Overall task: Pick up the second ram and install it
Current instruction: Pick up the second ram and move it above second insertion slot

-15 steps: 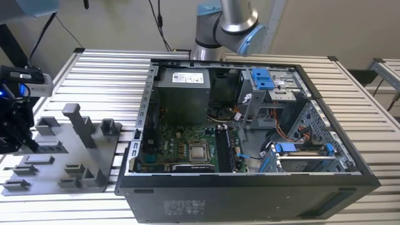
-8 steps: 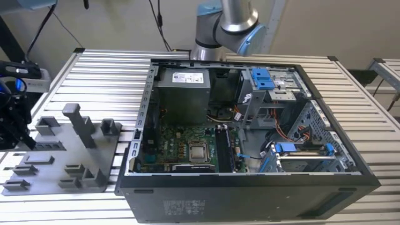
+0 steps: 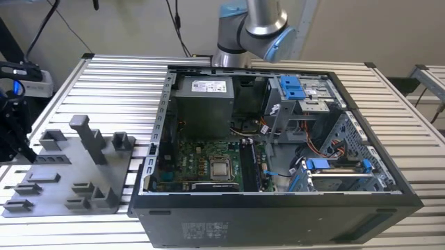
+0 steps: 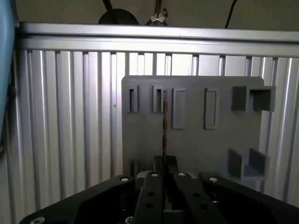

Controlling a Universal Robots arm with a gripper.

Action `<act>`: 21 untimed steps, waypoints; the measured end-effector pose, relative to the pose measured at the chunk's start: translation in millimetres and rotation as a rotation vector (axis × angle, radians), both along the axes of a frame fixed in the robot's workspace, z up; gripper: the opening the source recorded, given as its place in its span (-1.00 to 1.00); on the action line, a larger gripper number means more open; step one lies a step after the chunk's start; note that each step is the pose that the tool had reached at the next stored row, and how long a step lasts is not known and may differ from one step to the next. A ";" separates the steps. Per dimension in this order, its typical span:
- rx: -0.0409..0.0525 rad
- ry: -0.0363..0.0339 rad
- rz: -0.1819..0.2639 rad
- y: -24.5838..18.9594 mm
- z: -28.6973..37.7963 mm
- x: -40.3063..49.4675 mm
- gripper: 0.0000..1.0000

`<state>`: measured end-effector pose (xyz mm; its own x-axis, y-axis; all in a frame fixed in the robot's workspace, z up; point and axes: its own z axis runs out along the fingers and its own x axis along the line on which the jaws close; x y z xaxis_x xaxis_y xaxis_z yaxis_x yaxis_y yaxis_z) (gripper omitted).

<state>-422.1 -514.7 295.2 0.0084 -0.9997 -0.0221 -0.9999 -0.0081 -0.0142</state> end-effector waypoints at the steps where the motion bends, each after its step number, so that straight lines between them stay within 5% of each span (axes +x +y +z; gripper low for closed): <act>1: 0.0000 0.0000 0.000 0.0 1.4 0.0 -0.73; 21: 0.0000 0.0000 0.000 0.0 28.7 0.0 -0.73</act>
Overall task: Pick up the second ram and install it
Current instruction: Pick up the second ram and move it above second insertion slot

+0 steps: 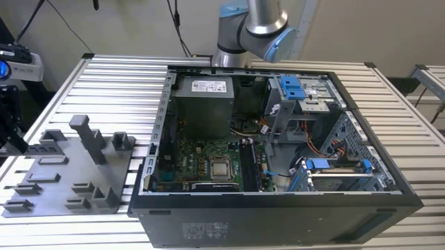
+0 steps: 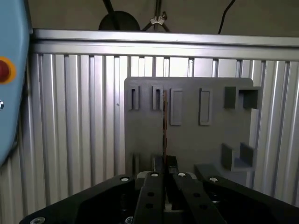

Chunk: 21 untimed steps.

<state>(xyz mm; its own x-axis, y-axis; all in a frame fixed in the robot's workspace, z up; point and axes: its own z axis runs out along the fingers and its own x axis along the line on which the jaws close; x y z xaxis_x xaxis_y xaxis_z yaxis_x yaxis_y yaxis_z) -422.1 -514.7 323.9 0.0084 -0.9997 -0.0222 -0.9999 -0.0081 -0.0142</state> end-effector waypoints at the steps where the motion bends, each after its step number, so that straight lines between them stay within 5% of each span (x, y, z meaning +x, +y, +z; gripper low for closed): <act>1: 0.0000 0.0000 0.000 0.0 1.9 0.0 -0.73; 21: 0.0000 0.0000 0.000 0.0 46.1 0.0 -0.73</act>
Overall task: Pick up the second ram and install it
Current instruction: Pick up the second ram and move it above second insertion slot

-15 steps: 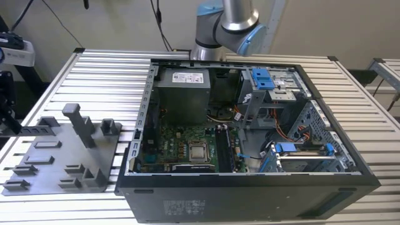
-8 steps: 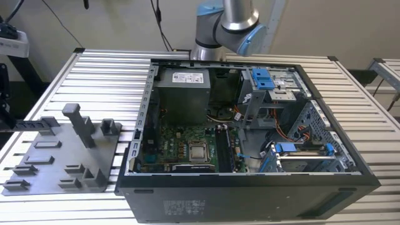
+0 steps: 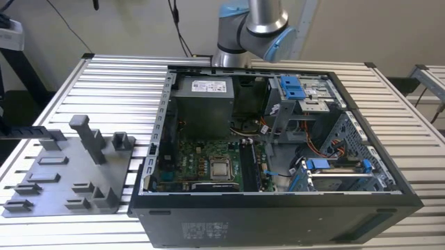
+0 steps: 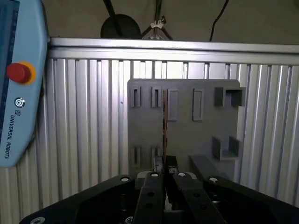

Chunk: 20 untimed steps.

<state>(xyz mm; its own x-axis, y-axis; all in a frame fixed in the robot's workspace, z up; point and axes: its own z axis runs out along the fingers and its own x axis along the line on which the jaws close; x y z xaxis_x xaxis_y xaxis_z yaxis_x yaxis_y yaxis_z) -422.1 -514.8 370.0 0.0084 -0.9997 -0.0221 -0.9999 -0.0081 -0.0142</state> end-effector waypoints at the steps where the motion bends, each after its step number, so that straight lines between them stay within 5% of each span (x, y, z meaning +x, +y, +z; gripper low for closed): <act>1: -0.0001 0.0001 0.000 0.0 2.4 0.0 -0.73; 20: 0.0000 0.0000 0.000 0.0 43.2 0.0 -0.73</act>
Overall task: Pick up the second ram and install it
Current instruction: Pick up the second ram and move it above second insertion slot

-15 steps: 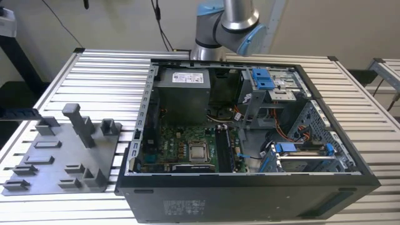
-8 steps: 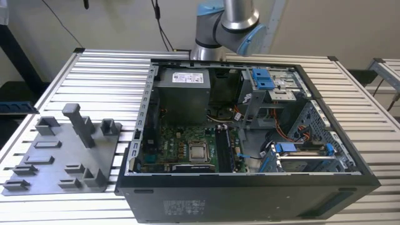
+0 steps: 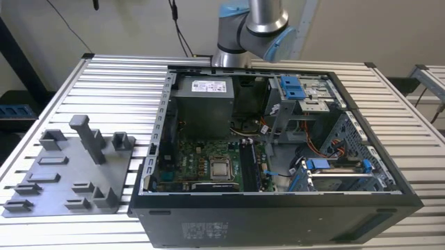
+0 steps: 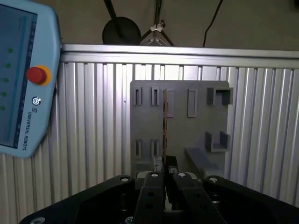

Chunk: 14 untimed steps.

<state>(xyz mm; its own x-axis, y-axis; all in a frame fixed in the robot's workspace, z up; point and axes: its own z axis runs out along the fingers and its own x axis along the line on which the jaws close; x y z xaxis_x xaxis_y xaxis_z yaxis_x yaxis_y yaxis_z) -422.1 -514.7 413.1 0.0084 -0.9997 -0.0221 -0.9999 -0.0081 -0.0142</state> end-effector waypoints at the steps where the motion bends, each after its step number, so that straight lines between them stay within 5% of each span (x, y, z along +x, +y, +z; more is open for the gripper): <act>1: 0.0001 -0.0001 0.000 0.0 0.0 0.0 -0.73; 14: 0.0001 -0.0001 0.000 0.0 1.5 3.7 -0.73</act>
